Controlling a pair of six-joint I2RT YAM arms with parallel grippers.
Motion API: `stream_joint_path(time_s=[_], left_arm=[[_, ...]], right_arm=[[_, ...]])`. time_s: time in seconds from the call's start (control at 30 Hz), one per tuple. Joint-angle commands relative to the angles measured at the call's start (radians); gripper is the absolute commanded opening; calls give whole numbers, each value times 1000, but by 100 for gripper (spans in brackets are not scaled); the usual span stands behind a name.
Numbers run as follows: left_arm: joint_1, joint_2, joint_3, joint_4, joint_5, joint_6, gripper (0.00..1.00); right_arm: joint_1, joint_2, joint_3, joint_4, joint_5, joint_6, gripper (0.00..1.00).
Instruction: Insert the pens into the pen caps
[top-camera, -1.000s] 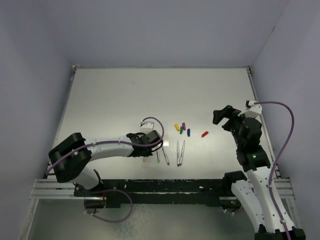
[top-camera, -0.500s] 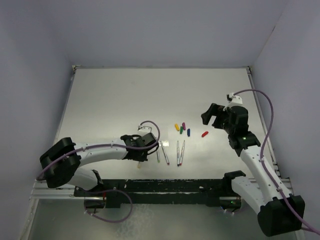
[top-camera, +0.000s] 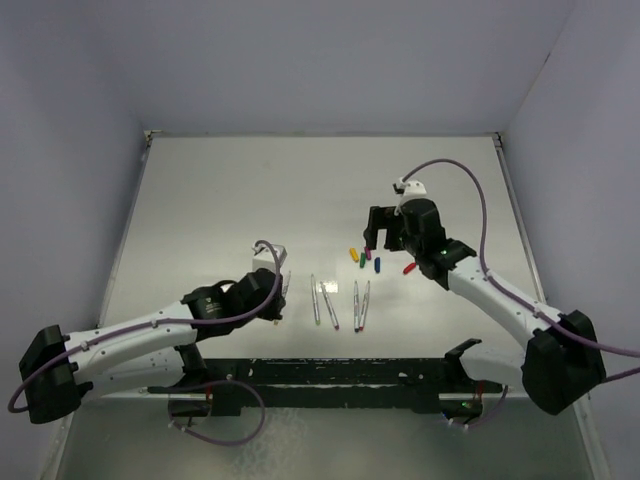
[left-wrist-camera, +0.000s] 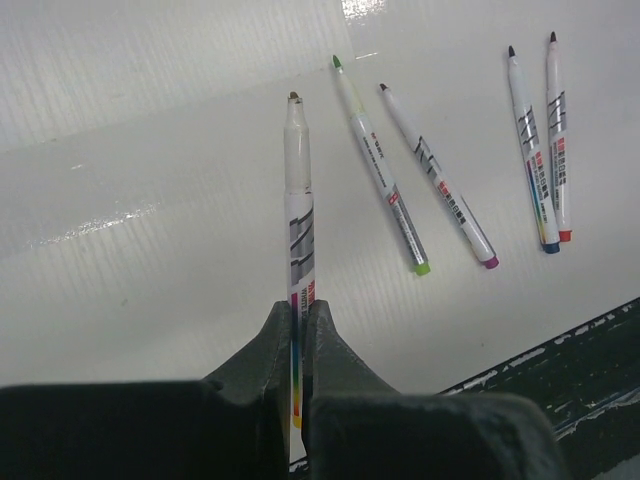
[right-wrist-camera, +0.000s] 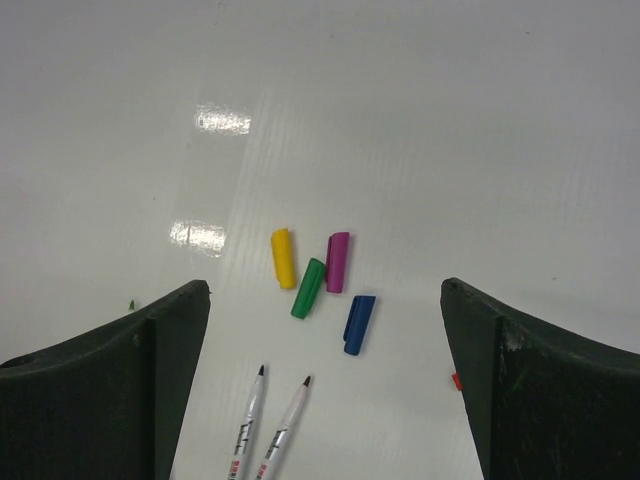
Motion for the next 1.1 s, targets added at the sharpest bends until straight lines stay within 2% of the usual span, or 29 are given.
stream_joint_path(time_s=[0.0, 0.1, 0.2, 0.3, 0.43, 0.5, 0.8, 1.07], left_arm=[[-6, -100, -51, 105, 0, 47, 0], [-6, -122, -63, 112, -5, 46, 0], [-5, -98, -50, 116, -1, 52, 0], [-6, -47, -25, 122, 21, 55, 0], [-5, -4, -21, 151, 30, 55, 0], [-6, -4, -30, 170, 38, 57, 0], [-6, -73, -91, 247, 92, 94, 0], [-6, -75, -87, 259, 116, 123, 0]], right_arm=[[64, 83, 84, 57, 73, -58, 100], [91, 141, 96, 78, 74, -75, 100], [109, 195, 108, 90, 71, -84, 96], [127, 260, 131, 86, 67, -95, 84], [157, 323, 154, 94, 90, -105, 63], [163, 348, 168, 98, 91, -111, 56], [179, 463, 230, 79, 80, -133, 48], [182, 517, 224, 85, 77, -125, 45]])
